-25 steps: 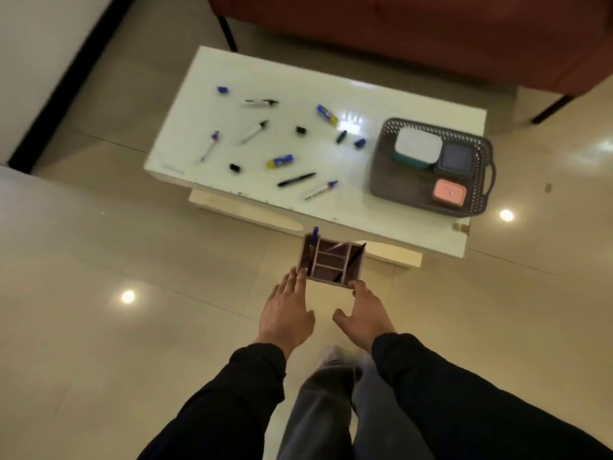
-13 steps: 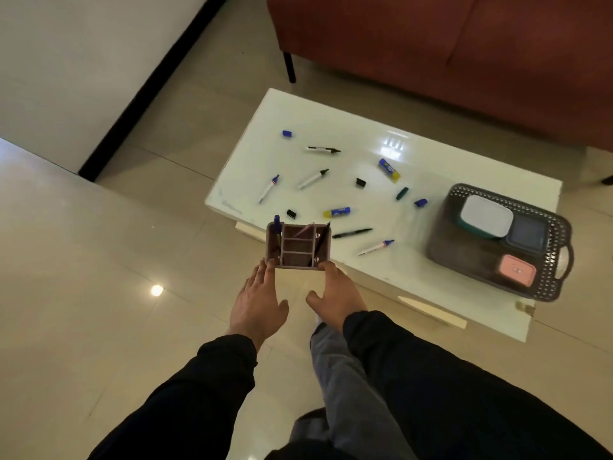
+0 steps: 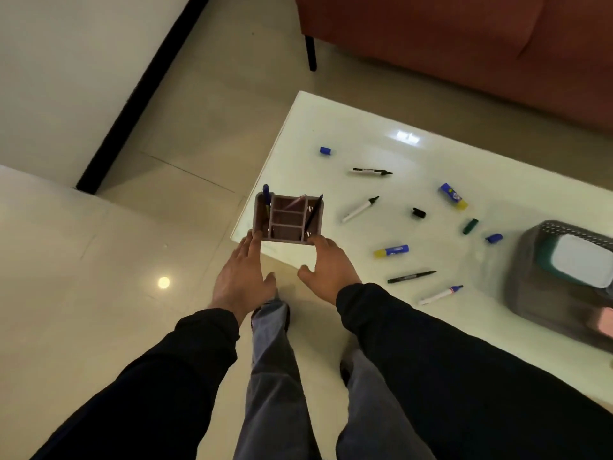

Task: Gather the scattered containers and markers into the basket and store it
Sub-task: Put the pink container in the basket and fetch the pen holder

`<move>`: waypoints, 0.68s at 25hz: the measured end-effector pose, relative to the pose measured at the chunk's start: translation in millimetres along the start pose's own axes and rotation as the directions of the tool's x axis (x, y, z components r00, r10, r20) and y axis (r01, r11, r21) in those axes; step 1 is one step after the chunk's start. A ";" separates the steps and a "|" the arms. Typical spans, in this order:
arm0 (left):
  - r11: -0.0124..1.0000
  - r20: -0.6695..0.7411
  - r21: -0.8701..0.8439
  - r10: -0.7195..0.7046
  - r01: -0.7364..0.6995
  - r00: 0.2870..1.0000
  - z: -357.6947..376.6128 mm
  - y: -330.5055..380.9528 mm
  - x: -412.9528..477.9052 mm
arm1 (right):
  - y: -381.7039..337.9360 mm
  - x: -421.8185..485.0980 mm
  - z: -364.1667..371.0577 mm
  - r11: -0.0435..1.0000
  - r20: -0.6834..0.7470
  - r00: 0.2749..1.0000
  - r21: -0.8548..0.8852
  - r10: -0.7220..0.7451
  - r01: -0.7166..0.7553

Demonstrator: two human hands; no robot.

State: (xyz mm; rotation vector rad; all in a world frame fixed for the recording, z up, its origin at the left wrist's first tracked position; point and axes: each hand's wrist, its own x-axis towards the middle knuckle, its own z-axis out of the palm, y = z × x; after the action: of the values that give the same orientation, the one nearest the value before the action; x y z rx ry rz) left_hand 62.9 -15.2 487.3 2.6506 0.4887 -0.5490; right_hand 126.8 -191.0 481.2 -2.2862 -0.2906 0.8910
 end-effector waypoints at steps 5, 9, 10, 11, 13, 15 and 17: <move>0.988 0.090 0.031 0.145 -0.148 0.985 8.9 -67.6 94.8 | -16.4 89.3 41.8 0.992 -0.075 0.990 0.047 0.122 -0.119; 0.965 0.144 0.076 0.239 -0.252 0.960 12.9 -104.6 152.5 | -27.4 127.1 72.3 0.962 -0.100 0.962 0.133 0.253 -0.239; 0.959 0.156 0.086 0.254 -0.269 0.955 13.7 -109.4 160.0 | -29.4 131.8 76.7 0.955 -0.106 0.956 0.145 0.274 -0.258; 0.955 0.167 0.090 0.267 -0.284 0.949 14.1 -112.7 165.5 | -31.1 135.1 79.5 0.950 -0.112 0.951 0.154 0.288 -0.270; 0.946 0.189 0.089 0.291 -0.311 0.938 14.6 -118.7 176.0 | -34.9 141.9 83.8 0.937 -0.126 0.937 0.175 0.326 -0.302; 0.939 0.189 0.094 0.310 -0.331 0.932 15.1 -121.1 181.7 | -36.2 145.5 87.8 0.926 -0.135 0.926 0.197 0.352 -0.323; 0.930 0.192 0.122 0.320 -0.346 0.928 16.6 -122.1 183.3 | -35.9 146.7 91.5 0.920 -0.153 0.919 0.210 0.364 -0.329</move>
State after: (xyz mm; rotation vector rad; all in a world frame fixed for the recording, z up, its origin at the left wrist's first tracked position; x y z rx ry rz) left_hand 166.5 129.5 356.4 2.7158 -0.0614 -0.7180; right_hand 175.8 -56.7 377.6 -2.2650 0.2823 0.8228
